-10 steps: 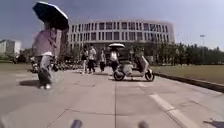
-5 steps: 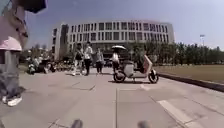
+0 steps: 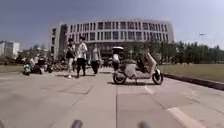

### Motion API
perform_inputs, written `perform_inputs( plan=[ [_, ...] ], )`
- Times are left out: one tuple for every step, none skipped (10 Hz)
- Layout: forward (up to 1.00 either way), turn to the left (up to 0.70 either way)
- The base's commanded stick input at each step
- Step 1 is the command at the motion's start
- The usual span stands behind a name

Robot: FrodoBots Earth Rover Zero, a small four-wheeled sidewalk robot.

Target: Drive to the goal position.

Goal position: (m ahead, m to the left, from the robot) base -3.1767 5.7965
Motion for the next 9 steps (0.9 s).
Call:
perform_inputs(
  plan=[
    [0.70, 0.35],
    [0.70, 0.35],
    [0.70, 0.30],
    [0.70, 0.17],
    [0.70, 0.04],
    [0.70, 0.01],
    [0.70, 0.01],
    [0.70, 0.02],
    [0.70, 0.02]
  ],
)
